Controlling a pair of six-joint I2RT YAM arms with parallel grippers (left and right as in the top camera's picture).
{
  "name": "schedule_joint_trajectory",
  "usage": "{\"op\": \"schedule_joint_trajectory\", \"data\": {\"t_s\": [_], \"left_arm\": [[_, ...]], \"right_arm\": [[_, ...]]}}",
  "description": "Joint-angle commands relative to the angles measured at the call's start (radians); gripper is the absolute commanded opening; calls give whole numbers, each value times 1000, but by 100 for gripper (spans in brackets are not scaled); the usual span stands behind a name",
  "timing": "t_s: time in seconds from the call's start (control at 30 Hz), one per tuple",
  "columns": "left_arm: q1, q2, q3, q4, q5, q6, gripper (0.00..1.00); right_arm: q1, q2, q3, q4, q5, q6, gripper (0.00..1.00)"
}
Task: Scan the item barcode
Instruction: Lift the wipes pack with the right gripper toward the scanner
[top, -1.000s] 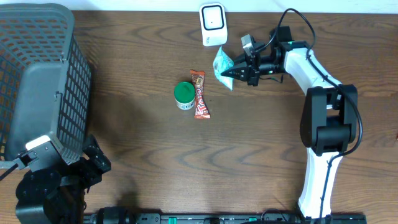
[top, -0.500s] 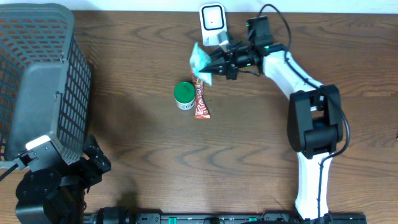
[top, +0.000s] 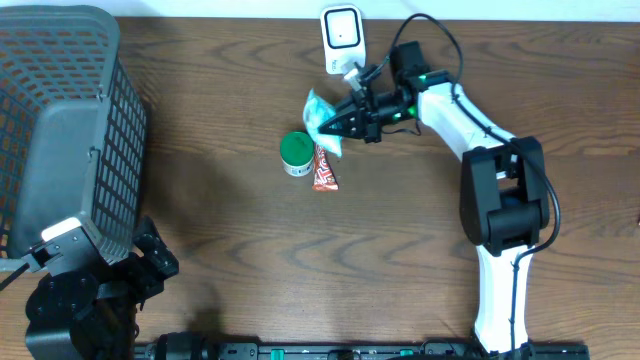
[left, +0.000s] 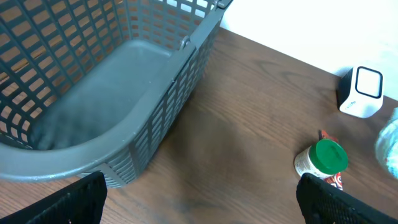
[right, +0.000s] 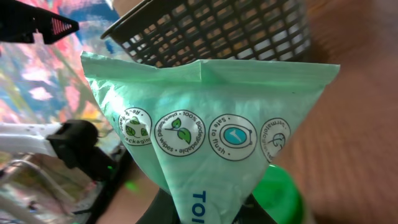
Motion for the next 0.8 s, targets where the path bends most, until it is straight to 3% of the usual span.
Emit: {"op": "schedule_joint_trajectory", "data": {"t_s": [0.0, 0.23, 0.47, 0.63, 0.77], "left_arm": [[5, -3, 0, -2, -8, 1, 98], [5, -3, 0, -2, -8, 1, 98], [5, -3, 0, -2, -8, 1, 98], [5, -3, 0, -2, -8, 1, 98], [5, -3, 0, -2, -8, 1, 98]], "right_arm": [[-54, -16, 3, -2, -36, -113, 1], [-128, -16, -7, -3, -26, -137, 1], [-118, -16, -13, 21, 199, -310, 1], [-100, -16, -13, 195, 112, -352, 1], [-90, -17, -12, 514, -27, -310, 1]]}}
